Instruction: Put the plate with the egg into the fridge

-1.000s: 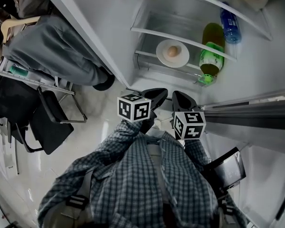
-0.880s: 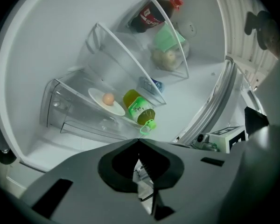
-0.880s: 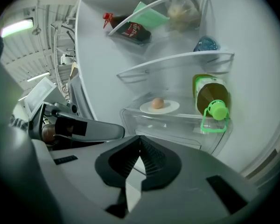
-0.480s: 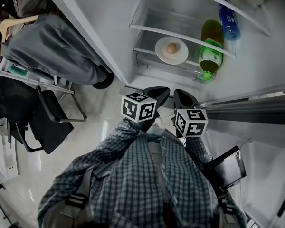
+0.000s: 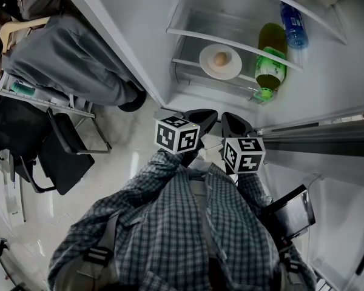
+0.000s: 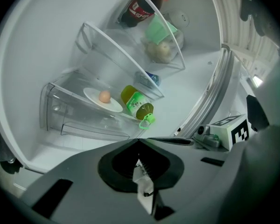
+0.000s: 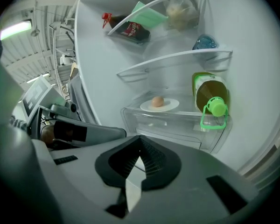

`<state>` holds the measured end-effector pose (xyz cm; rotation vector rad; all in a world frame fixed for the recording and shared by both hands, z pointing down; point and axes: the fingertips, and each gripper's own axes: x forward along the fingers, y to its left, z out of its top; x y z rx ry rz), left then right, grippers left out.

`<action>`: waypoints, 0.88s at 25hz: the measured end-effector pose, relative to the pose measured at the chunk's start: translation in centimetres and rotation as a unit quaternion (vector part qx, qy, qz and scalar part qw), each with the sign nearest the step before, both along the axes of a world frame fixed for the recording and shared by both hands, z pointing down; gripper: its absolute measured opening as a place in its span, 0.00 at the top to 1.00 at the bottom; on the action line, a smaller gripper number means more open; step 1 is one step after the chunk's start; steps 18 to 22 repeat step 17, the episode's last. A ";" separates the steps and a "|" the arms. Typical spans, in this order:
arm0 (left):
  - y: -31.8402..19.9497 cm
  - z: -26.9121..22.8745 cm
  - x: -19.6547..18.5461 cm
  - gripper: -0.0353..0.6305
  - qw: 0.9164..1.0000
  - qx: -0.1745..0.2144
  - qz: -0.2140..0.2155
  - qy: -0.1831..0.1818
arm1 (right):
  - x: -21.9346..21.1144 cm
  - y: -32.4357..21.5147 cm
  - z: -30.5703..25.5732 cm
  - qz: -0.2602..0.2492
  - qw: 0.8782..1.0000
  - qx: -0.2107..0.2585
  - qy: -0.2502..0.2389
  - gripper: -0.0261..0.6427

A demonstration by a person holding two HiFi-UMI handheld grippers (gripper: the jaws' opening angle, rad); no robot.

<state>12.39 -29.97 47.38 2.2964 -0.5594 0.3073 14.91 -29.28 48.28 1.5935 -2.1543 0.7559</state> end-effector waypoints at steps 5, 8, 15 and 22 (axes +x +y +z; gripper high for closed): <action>0.3 0.1 0.0 0.94 1.000 -0.003 0.004 -0.001 | -0.2 0.3 0.1 -0.003 1.000 -0.003 0.000 0.95; 0.4 0.1 0.1 0.94 1.000 -0.007 0.006 0.001 | -0.3 0.3 0.0 -0.005 1.000 -0.002 0.001 0.95; 0.5 0.1 0.1 0.94 1.000 -0.010 0.004 0.002 | -0.6 0.3 0.2 -0.012 1.000 -0.007 0.000 0.95; 0.2 0.1 0.0 0.94 1.000 -0.010 0.001 0.003 | -0.7 0.2 0.3 -0.015 1.000 -0.008 0.000 0.95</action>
